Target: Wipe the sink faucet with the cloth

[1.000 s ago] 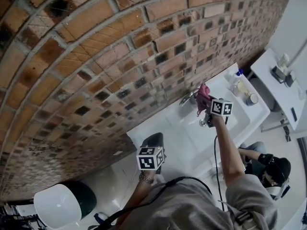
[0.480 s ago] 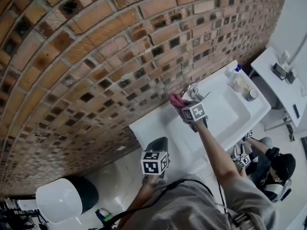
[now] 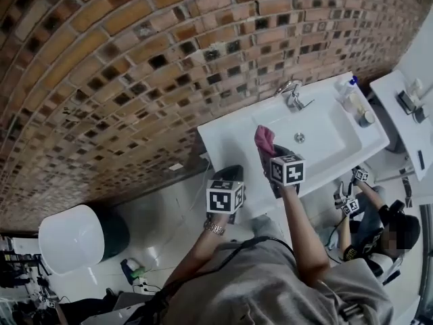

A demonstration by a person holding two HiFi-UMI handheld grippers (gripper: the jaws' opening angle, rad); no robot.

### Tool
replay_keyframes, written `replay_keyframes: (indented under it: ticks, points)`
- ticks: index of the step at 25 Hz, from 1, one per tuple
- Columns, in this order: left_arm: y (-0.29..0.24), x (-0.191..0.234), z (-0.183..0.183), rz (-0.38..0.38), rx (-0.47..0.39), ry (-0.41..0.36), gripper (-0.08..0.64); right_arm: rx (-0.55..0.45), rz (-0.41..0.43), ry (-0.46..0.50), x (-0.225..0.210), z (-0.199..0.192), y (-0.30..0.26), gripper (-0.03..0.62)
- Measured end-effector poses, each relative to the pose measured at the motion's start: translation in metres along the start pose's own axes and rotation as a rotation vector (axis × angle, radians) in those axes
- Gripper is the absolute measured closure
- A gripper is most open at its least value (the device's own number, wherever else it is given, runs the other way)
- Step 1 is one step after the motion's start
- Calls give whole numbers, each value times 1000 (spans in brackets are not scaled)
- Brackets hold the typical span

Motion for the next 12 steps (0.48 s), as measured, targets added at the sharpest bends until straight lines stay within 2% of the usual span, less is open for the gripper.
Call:
replay_keyframes:
  ticks: [5, 10, 12]
  points:
    - [50, -12, -11, -69, -62, -36, 540, -3, -80, 50, 69, -42, 55, 512]
    - [110, -21, -56, -86, -78, 37, 540, -25, -151, 84, 140, -86, 121, 513]
    - [125, -32, -72, -107, -65, 32, 540, -31, -152, 96, 161, -95, 141, 514]
Point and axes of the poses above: the fingertips, and each gripper's own axes: y backward along the fingers, x to its left, z out of its top, the point moved 6 cm from there along y, backward along the fingers, and after that the axes turned 12 degrees about -x, right-handed, at the moved point
